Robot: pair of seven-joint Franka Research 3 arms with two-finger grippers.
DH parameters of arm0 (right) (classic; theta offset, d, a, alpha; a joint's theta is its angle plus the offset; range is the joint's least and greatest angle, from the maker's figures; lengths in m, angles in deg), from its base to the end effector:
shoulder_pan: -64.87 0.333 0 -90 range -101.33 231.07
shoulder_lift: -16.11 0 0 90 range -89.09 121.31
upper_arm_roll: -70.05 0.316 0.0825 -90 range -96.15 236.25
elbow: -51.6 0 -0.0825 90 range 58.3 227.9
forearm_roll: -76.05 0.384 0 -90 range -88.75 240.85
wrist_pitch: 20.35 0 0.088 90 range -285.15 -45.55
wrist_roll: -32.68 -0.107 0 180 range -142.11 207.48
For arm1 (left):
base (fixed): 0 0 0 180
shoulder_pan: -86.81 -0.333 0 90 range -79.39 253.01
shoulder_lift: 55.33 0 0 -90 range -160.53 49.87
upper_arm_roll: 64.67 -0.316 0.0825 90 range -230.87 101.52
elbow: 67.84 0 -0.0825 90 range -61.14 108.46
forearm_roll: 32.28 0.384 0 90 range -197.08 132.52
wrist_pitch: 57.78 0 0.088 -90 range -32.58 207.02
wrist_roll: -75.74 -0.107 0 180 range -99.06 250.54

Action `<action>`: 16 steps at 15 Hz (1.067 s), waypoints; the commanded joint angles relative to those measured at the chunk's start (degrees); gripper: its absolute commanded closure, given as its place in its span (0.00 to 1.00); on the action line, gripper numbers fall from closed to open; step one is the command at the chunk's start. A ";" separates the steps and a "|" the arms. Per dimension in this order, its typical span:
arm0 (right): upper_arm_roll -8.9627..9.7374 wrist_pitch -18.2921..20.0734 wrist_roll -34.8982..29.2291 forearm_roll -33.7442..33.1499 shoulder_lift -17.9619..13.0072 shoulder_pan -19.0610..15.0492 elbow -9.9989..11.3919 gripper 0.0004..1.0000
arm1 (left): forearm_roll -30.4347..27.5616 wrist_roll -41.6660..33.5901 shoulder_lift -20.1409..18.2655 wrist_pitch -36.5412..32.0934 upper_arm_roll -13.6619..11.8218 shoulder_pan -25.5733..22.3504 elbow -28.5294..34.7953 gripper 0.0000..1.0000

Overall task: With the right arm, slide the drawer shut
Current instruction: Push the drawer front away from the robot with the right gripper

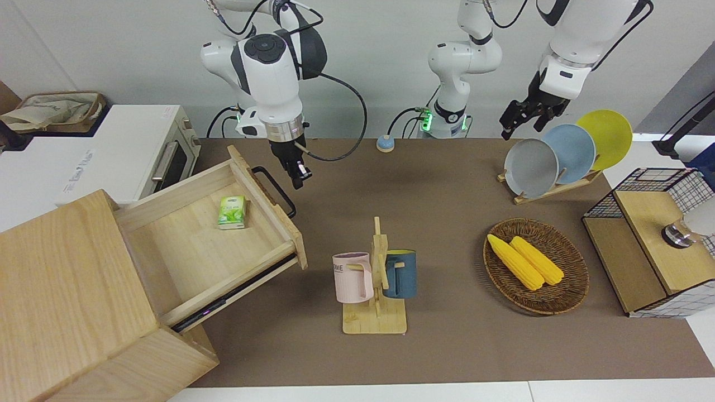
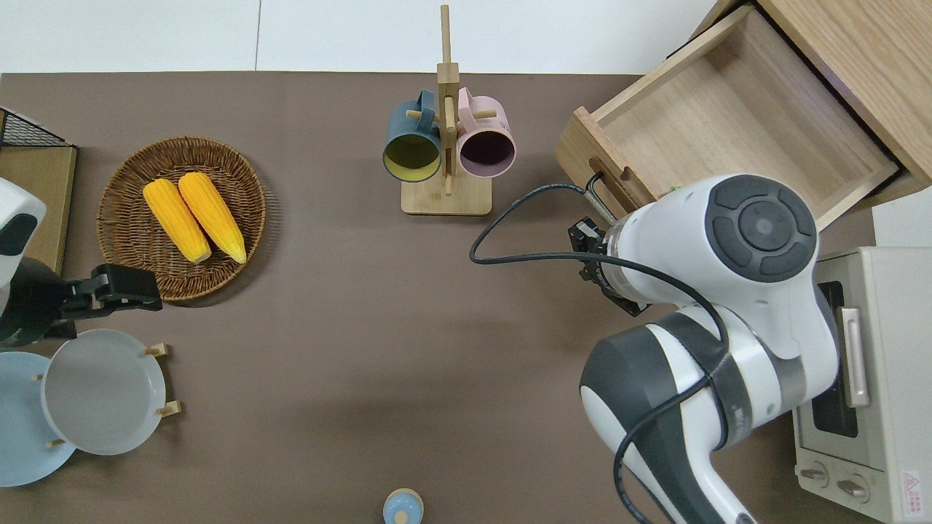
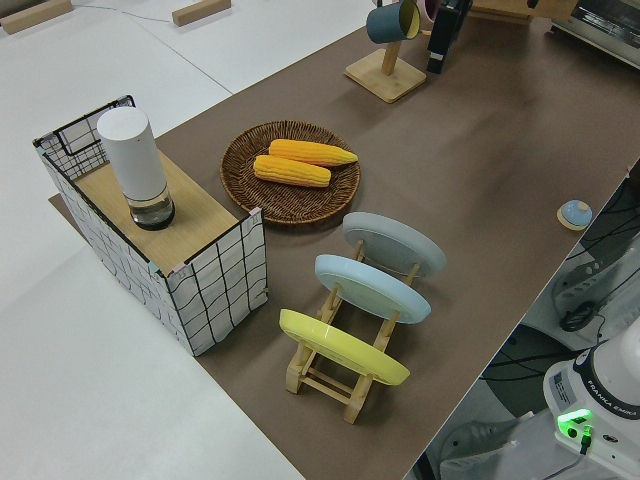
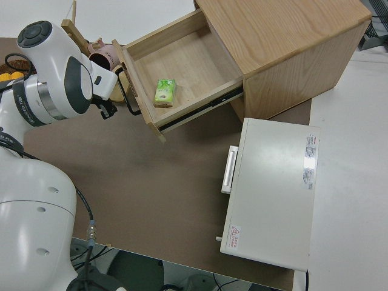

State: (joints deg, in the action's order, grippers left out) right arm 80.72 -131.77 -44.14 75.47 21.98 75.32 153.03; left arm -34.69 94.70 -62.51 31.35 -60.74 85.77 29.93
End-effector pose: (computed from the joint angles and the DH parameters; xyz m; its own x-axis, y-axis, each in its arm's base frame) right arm 0.5620 0.2123 0.5041 0.5647 -0.8253 0.0078 -0.8227 -0.5636 -0.0738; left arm 0.5115 -0.0326 0.6261 0.9603 0.2768 -0.0352 0.2777 -0.9604 0.0233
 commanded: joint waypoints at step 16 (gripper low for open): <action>-1.70 -5.73 4.83 -9.27 7.75 -6.05 -6.59 1.00 | -0.05 -0.51 -0.47 -0.89 -0.25 0.07 -0.21 0.01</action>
State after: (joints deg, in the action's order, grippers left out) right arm 78.95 -136.81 -42.31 67.73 27.13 71.61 150.31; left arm -34.69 94.70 -62.51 31.35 -60.74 85.77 29.93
